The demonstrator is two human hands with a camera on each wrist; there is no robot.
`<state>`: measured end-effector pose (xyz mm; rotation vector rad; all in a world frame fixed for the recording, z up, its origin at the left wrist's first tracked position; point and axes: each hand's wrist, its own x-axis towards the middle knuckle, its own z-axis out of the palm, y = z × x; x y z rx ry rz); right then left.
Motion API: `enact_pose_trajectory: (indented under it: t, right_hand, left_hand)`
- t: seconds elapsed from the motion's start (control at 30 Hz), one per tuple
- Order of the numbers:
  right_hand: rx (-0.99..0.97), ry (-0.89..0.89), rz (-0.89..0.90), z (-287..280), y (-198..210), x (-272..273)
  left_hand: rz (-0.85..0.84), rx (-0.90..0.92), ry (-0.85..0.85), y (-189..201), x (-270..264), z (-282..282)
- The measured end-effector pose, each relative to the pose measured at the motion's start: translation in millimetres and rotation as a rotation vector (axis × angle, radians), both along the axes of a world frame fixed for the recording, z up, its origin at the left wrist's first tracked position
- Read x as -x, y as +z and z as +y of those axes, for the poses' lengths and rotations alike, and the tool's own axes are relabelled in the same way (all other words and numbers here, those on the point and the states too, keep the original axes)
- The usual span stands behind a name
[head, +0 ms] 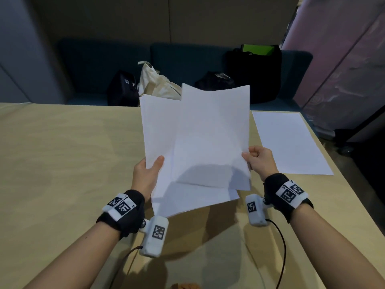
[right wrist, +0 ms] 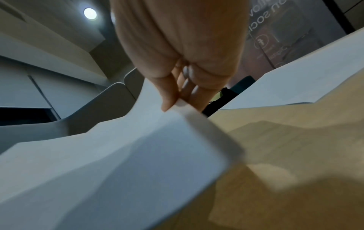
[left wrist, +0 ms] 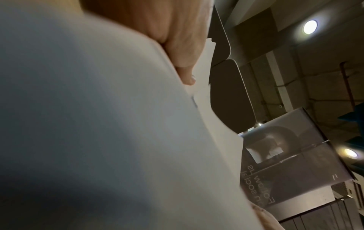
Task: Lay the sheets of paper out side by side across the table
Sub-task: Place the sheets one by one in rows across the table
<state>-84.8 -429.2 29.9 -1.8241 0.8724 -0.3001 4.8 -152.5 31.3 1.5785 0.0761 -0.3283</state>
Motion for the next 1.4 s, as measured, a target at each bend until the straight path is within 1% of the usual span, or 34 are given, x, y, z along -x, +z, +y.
enact_pose_trajectory:
  t: [0.13,0.27,0.37,0.47,0.73,0.8,0.87,0.93,1.03,1.1,1.2,1.4]
  right_hand:
    - [0.086,-0.106,0.095,-17.1,-3.8,-13.5]
    - [0.195,-0.127,0.194,-24.6,-6.7,-24.6]
    - [0.258,-0.144,0.247,-29.0,-10.1,-32.4]
    - [0.280,-0.156,0.284,-32.9,-10.7,-36.5]
    - [0.326,-0.163,0.331,-36.8,-6.7,-38.5]
    - [0.365,-0.126,0.375,-30.6,-4.5,-37.9]
    - [0.468,-0.027,0.422,-19.5,-5.0,-35.4]
    - [0.554,0.130,0.454,-4.2,-9.0,-32.3]
    - [0.571,0.384,0.536,21.2,-24.6,-26.8]
    - [0.575,0.467,0.596,33.0,-37.8,-23.2]
    - [0.597,0.451,0.639,37.4,-48.1,-19.1]
    - [0.558,0.387,0.655,21.2,-41.3,-18.1]
  left_hand:
    - [-0.029,-0.028,0.090,-3.4,-8.2,27.2]
    - [-0.062,-0.047,0.226,-4.8,-17.4,57.6]
    - [-0.085,-0.057,0.270,-3.3,-21.3,71.2]
    - [-0.088,-0.054,0.279,-2.0,-22.9,74.9]
    - [-0.030,-0.001,0.200,0.1,-15.7,59.3]
    - [-0.016,-0.002,0.190,-0.4,-14.9,56.0]
    - [-0.006,0.002,0.178,-1.0,-13.8,53.5]
    - [0.003,0.008,0.165,-1.7,-12.6,51.5]
    - [0.008,0.012,0.155,-3.3,-10.2,50.7]
    - [0.008,0.013,0.150,-4.2,-8.3,51.0]
    - [0.009,0.013,0.152,-5.5,-5.7,52.3]
    - [0.007,0.020,0.138,-8.3,-3.2,53.5]
